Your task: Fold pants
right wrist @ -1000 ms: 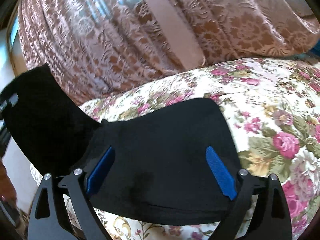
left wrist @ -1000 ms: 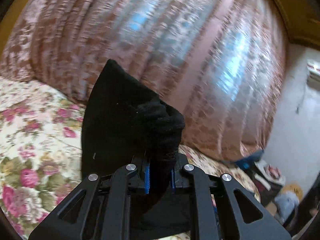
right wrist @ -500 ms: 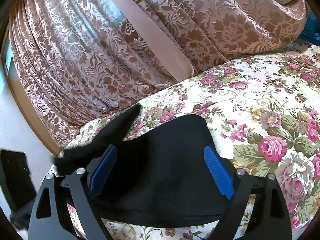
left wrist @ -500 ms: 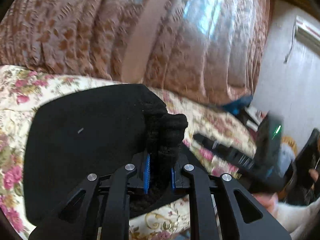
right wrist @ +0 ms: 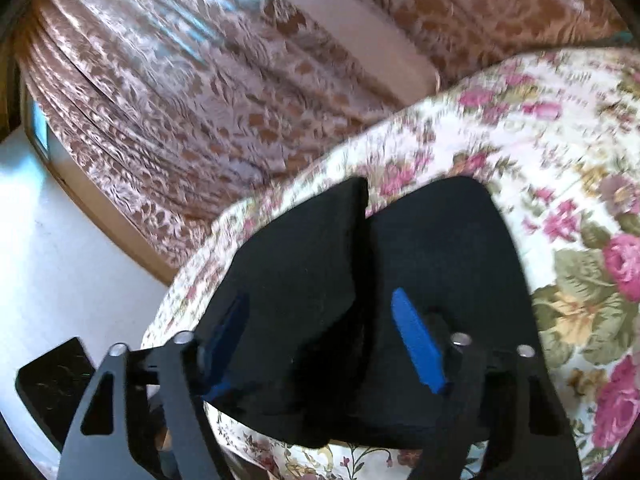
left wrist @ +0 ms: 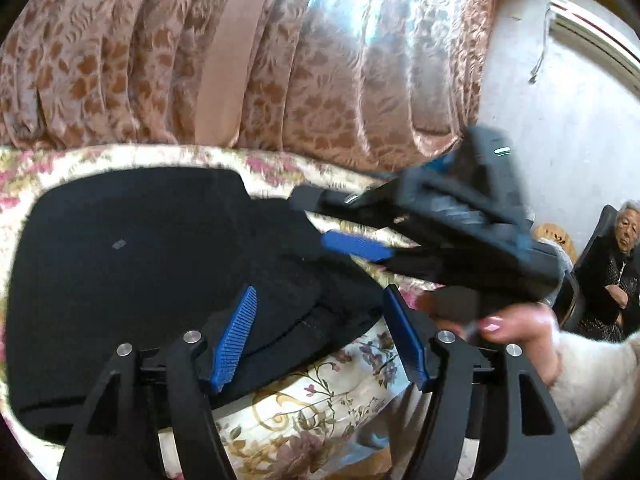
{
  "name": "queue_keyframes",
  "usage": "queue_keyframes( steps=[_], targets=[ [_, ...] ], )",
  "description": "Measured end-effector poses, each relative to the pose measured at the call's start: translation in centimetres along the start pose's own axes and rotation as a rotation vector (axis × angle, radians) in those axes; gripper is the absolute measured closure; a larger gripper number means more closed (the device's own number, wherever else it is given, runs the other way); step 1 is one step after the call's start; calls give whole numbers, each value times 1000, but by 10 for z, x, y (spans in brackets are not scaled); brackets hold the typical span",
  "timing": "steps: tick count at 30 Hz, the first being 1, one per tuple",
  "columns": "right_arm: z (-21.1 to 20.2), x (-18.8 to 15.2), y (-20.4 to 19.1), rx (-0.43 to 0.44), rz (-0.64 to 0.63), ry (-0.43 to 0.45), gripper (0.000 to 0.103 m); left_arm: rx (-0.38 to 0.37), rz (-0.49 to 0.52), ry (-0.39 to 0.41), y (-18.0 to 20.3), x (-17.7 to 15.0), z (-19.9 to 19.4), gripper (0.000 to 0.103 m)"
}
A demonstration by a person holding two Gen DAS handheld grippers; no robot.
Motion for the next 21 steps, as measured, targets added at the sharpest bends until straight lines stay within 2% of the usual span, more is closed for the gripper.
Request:
queue_keyframes(
  steps=[2,5,8,11,12,13,16,18,21],
  targets=[
    [12,3,2,-24,-2,-40,37,31,-18,49,-7,4,-16,39],
    [28,5,4,-46,-4,-93,41,119,-109,134,-37,12,-45,39],
    [42,2,5,-31,22,-153,50,252,-225,188,-79,17,-71,39],
    [51,-2,2,29,45,-185,51,378,-338,209,-122,9,-93,39],
    [53,-2,2,28,52,-184,61,395,-362,202,-132,7,-96,39],
    [56,-3,3,20,52,-186,86,416,-382,189,-140,3,-97,39],
    [53,-2,-1,44,48,-183,90,457,-414,132,-158,-7,-92,38],
    [38,6,-11,54,-6,-153,90,437,-412,126,-154,-11,-90,39],
    [19,19,-20,82,-25,-116,90,401,-345,123,-137,0,-80,39]
  ],
)
Point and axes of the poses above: each gripper's, at about its wrist camera, not at the fingertips, and z roughly the way its jaws point, y to its right, x to its top, the point moved 2 cm from there along z, roughly the way its jaws point
